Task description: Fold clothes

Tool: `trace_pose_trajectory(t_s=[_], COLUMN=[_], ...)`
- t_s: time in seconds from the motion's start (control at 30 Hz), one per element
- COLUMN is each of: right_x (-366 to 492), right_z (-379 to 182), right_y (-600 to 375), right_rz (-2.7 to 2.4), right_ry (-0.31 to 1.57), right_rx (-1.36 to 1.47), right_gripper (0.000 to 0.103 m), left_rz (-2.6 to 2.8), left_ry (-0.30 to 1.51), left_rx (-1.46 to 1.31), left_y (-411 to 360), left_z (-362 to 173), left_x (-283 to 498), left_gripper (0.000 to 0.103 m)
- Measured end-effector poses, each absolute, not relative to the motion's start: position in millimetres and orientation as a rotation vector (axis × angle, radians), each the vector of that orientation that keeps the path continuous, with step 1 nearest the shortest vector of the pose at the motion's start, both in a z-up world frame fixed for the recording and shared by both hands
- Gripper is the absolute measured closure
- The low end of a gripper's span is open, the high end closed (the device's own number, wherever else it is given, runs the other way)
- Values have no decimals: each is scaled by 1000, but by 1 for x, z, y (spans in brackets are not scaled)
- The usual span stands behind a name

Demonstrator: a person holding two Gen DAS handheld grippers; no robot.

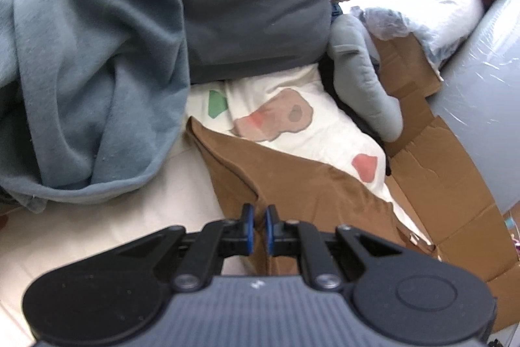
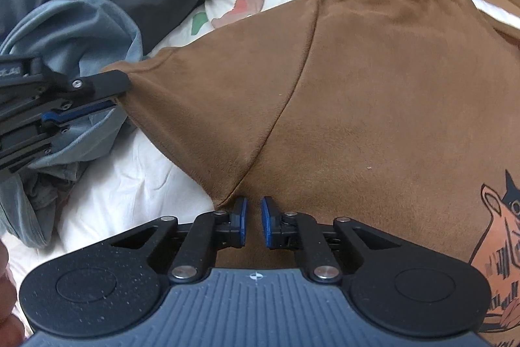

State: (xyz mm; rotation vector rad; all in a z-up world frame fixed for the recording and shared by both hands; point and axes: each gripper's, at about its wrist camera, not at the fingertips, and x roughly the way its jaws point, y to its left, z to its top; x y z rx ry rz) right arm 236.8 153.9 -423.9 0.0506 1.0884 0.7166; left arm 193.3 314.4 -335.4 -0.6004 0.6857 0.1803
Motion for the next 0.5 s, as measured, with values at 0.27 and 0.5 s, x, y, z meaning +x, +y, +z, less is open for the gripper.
trace_pose_trajectory(t_s=[0.27,0.5], right_x=[232,221], right_z=[-420,-415], right_y=[153,151], right_rz=[712,720], right_ry=[1081,1089], right_rx=[93,117], right_gripper=[93,93], left_rz=[193,206], left_ry=[678,678], left_rx=[-609,-620], left_y=[319,324], left_z=[-339,-345], left_x=[189,186], left_gripper=[95,95])
